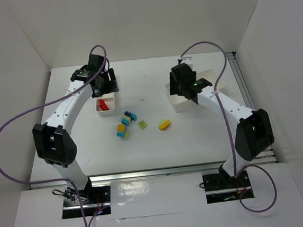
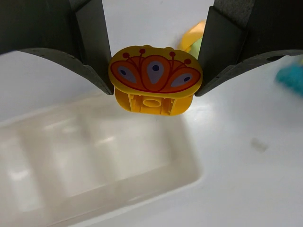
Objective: Sort the legos into containers by color
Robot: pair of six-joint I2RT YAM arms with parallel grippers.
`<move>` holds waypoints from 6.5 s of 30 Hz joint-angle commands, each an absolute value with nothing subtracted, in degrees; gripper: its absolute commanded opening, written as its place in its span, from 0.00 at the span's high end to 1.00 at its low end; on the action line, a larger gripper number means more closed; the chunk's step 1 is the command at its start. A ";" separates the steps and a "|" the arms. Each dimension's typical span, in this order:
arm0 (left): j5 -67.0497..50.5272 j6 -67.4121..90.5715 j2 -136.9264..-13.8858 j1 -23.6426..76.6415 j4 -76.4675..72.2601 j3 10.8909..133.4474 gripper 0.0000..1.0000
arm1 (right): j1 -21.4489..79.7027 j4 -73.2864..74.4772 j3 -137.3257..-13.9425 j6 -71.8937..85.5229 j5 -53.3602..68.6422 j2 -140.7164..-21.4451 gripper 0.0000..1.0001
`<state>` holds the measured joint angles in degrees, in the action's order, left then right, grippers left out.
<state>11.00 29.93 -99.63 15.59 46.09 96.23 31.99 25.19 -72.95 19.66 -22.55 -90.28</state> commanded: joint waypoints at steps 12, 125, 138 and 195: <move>8.70 26.02 -99.84 21.00 46.05 98.61 0.17 | 7.48 27.07 -85.16 22.32 -22.77 -99.14 0.46; -19.12 25.41 -96.94 18.98 41.85 93.44 0.10 | 43.68 21.98 -69.27 32.01 -9.85 -94.58 0.59; -56.58 23.47 -103.97 17.05 28.77 85.71 0.09 | 42.02 18.20 -65.13 22.59 -0.62 -82.88 0.59; -67.32 28.74 -116.10 13.62 26.37 89.21 1.00 | 29.46 14.95 -64.43 24.78 11.57 -79.29 0.11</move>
<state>-64.45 28.84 -115.42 14.39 26.94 86.67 34.81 18.48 -66.02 22.96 4.40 -84.75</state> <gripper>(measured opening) 0.410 0.899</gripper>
